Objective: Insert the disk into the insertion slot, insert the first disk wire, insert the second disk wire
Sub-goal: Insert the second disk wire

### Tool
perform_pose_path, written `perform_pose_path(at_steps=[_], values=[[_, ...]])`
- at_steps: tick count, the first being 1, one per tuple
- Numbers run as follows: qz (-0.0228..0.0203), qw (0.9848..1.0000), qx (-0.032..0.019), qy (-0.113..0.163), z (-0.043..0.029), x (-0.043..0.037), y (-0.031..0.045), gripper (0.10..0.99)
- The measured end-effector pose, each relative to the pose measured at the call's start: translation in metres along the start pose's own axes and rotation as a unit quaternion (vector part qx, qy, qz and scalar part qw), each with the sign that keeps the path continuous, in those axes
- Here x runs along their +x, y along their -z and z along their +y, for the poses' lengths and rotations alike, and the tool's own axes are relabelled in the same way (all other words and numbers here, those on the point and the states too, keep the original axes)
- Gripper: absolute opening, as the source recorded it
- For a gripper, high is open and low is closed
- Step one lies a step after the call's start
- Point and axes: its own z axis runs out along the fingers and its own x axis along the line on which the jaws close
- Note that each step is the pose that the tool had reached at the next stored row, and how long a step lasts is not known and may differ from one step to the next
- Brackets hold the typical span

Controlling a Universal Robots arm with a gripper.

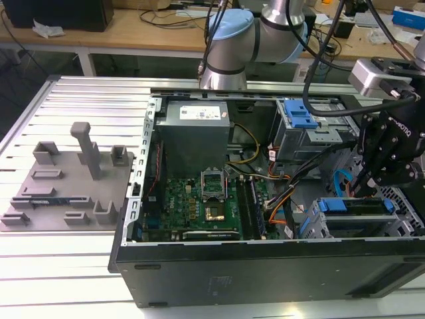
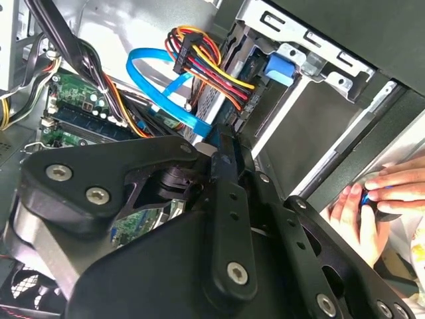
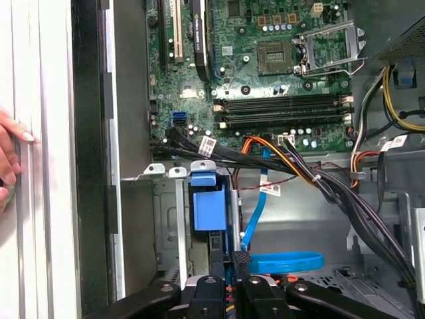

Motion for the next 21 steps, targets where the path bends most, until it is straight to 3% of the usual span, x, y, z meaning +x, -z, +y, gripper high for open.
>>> perform_pose_path(at_steps=[21], values=[[0.0001, 1.0000, 0.0000, 0.000, -0.0049, 0.0010, -0.0059, 0.161]])
